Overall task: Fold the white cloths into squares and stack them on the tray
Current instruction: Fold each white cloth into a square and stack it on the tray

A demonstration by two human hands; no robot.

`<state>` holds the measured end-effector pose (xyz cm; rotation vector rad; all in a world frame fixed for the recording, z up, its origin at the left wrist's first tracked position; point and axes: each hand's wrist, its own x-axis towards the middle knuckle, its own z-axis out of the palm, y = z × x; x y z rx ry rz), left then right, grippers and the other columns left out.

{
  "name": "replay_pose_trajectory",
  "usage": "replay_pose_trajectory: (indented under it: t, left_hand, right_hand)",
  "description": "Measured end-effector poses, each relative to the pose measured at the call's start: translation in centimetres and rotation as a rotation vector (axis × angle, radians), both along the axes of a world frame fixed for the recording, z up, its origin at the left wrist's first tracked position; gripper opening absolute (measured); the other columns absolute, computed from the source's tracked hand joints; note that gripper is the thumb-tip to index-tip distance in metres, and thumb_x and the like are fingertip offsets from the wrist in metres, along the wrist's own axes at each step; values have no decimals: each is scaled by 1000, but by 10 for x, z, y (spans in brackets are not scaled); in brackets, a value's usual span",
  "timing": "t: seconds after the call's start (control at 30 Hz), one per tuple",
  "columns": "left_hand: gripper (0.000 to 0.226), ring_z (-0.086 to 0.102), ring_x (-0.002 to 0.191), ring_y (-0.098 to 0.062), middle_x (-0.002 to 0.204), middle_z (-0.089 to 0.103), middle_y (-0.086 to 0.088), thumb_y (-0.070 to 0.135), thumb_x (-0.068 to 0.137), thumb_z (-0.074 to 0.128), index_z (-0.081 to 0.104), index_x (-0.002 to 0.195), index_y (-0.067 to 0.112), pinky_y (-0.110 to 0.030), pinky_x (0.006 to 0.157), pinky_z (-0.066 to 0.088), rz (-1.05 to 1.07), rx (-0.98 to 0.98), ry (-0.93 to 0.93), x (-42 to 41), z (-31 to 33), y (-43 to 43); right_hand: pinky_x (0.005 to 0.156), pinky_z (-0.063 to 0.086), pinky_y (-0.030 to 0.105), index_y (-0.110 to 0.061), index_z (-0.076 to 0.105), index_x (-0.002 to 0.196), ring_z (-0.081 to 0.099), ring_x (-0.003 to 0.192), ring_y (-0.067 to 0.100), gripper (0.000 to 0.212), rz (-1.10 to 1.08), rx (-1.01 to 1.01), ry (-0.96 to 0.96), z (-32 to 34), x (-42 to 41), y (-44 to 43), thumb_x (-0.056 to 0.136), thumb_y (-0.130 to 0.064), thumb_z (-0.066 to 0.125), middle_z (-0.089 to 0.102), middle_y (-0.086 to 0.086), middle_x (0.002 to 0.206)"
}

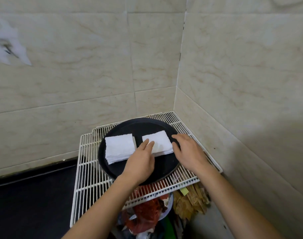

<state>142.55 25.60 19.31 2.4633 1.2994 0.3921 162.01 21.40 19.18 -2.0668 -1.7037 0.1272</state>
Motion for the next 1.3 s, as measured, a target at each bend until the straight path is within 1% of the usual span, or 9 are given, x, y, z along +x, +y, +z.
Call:
replay_pose_trajectory:
  t: [0.07,0.13,0.2,0.3,0.5,0.77,0.93,1.07,1.3]
  left_hand:
    - [49,44,138,-22,157,37,-3,33,101,49,44,147,19,-40,103,48,2,168,-66,-18,0,-14]
    - [47,47,135,-26,152,44,-8,39,100,48,51,141,16,-43,102,49,59,278,-74,-41,-6,-27]
    - [52,42,139,-30,154,40,-12,44,100,41,49,142,15,-48,107,44,163,324,-1,-70,-17,-43]
    - [60,26,148,-31,161,25,-13,52,99,29,41,149,19,-53,113,35,359,272,113,-126,-38,-74]
    - [70,11,151,-33,164,13,-15,61,98,22,30,154,22,-59,116,22,661,230,256,-241,-46,-143]
    - [71,12,151,-35,164,13,-17,60,97,26,30,155,19,-62,115,23,903,348,312,-389,-16,-216]
    - [73,8,152,-35,165,9,-16,61,96,28,27,155,19,-63,114,21,1028,397,356,-524,-15,-300]
    - [76,6,151,-36,165,5,-16,63,94,26,25,156,19,-66,113,22,1117,351,407,-656,-13,-378]
    - [75,8,151,-37,165,4,-16,63,95,22,23,156,19,-65,114,21,1254,292,412,-805,-12,-475]
  right_hand:
    - [115,35,40,-19,45,148,37,142,24,47,0,44,-55,0,-7,-8,104,-37,39,39,8,155]
    - [119,26,44,-21,37,152,25,149,28,52,20,72,-96,-5,-22,-15,105,-42,36,27,10,162]
    - [122,18,47,-24,29,155,12,153,30,56,74,72,-89,-15,-47,-21,105,-46,33,15,9,166]
    - [124,7,48,-27,18,158,-2,154,29,60,210,46,-104,-34,-99,-25,104,-52,26,1,9,167]
    - [124,2,50,-32,6,159,-14,153,26,69,481,57,-110,-47,-205,-47,100,-60,27,-10,5,167]
    - [124,-4,49,-32,1,159,-19,152,29,74,705,137,-123,-27,-368,-87,99,-65,28,-14,6,167]
    - [124,-4,49,-30,3,160,-18,152,31,74,847,176,-107,-23,-508,-138,99,-63,30,-14,8,166]
    - [124,-4,48,-28,0,160,-16,152,32,78,922,189,-97,-22,-645,-198,98,-63,31,-13,9,166]
    - [124,-4,46,-25,-1,160,-13,153,31,81,1064,191,-125,-15,-809,-263,97,-62,33,-11,10,167]
